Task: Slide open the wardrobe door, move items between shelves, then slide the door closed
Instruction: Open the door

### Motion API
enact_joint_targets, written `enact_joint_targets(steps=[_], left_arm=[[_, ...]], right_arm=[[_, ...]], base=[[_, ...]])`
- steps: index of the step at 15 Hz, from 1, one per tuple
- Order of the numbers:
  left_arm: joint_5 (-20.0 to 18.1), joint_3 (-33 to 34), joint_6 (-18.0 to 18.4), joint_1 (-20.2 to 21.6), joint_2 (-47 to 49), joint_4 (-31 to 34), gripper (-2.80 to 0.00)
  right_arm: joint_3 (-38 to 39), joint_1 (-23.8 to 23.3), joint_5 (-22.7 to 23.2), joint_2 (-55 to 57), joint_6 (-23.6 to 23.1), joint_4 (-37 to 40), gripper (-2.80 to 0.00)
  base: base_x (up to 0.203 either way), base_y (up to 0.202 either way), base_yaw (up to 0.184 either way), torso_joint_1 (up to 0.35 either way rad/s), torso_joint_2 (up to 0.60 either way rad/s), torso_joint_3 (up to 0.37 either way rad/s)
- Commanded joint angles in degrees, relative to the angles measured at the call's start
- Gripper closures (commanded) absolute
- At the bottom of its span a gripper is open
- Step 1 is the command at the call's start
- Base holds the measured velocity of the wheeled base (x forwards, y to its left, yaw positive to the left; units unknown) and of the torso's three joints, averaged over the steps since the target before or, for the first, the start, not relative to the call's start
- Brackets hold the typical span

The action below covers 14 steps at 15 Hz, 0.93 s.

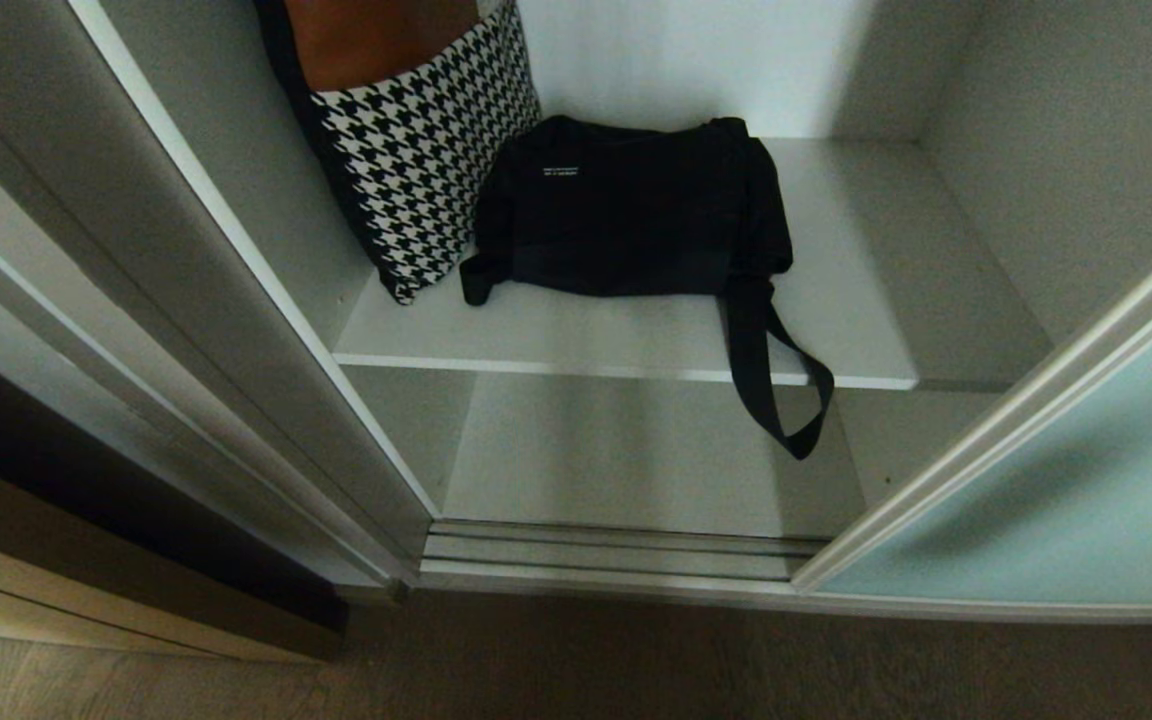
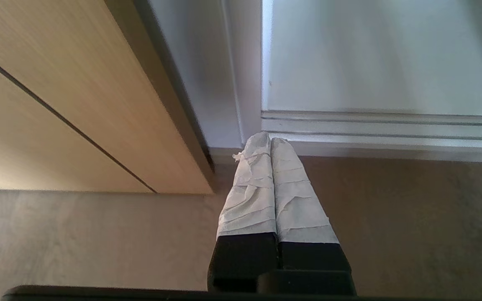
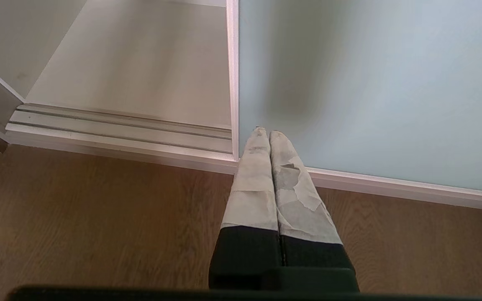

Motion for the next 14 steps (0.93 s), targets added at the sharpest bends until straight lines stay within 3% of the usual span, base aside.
enact_joint_targets(steps=[1,3,6,14], left_arm=[[0.06,0.13,3.90,-0.03,-0.72,-1.60,0.00],[-1.46,-0.89,2.22,0.01,-0.70,3.23,0.00],[-0.44,0.08,1.13,-0.03,-0.71,-0.09,0.00],[-0.51,0.15,0.88,-0.03,-0.70,0.26,0.00]], right_arm=[[0.00,0.02,0.00,-0.10,0.01,-0.09,0.00],[0.03,0.02,0.00,-0.10,-0.07,-0.03,0.00],[0.00,0.02,0.00,-0.10,0.01,-0.09,0.00],[0.09,0.02,0.00,-0.10,0.01,-0.09,0.00]], base=[[0.000,0.000,0.000,0.000,0.00,0.000],[0.000,0.000,0.000,0.000,0.00,0.000],[0.000,0.000,0.000,0.000,0.00,0.000],[0.000,0.000,0.000,0.000,0.00,0.000]])
